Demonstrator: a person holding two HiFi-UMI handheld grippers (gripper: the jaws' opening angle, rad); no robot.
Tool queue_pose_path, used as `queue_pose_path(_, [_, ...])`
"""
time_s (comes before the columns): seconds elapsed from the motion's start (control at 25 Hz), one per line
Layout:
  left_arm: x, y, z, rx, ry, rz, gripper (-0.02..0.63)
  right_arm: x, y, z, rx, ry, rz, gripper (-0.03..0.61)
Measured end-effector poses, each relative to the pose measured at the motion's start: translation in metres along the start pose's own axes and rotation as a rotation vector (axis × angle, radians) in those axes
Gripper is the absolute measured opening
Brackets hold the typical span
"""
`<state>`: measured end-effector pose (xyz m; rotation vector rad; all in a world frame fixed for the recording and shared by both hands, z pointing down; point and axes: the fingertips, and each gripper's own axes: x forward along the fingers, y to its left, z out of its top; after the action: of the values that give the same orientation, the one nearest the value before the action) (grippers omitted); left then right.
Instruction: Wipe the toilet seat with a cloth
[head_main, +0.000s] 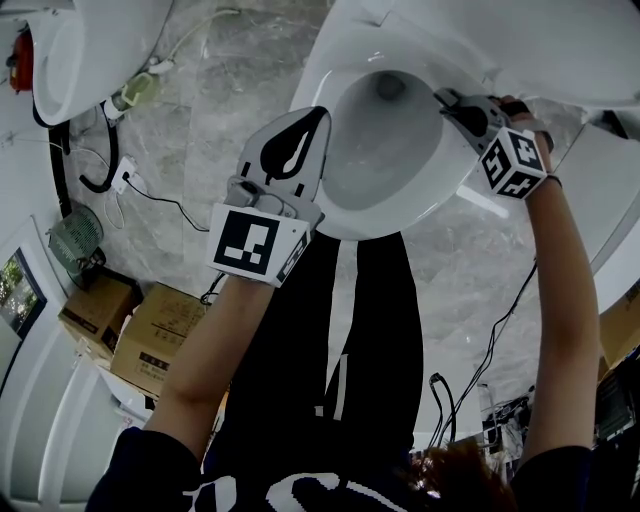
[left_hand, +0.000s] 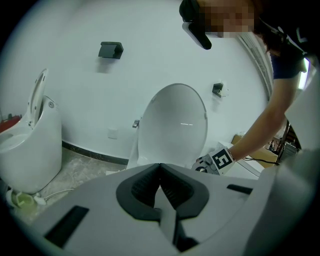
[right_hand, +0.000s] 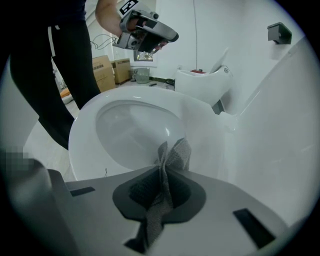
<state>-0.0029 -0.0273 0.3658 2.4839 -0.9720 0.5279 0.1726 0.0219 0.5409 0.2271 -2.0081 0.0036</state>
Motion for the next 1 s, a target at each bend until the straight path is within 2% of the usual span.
queue_pose_path(0.16, [0.000,-0.001,0.001,-0.001,0.000,-0.002,0.011,-0.002,-0.018,0.005,0.036,-0.017,-0.073,0.026])
queue_pose_path(0.4, [-0.002,-0.002,0.006,0.002,-0.004,-0.005,0.011,-0.025,-0.060,0.009,0.213,-0.080,-0.286,0.025])
queue_pose_path(0.48, [-0.003,-0.002,0.009,0.003,-0.008,-0.005,0.011,-0.042,-0.074,0.012,0.301,-0.125,-0.372,0.026])
queue_pose_path(0.68, [-0.004,-0.002,0.019,0.012,-0.018,-0.002,0.011,-0.105,-0.098,0.025,0.666,-0.373,-0.621,0.025])
queue_pose_path(0.84, [-0.003,0.002,0.027,0.020,-0.028,0.007,0.011,-0.162,-0.091,0.030,0.948,-0.615,-0.811,0.025])
queue_pose_path(0.92, [-0.003,0.003,0.031,0.026,-0.033,0.010,0.011,-0.185,-0.079,0.034,1.009,-0.672,-0.880,0.025])
queue_pose_path(1.0, [-0.005,0.000,0.037,0.033,-0.041,0.008,0.011,-0.206,-0.064,0.043,1.015,-0.686,-0.935,0.025])
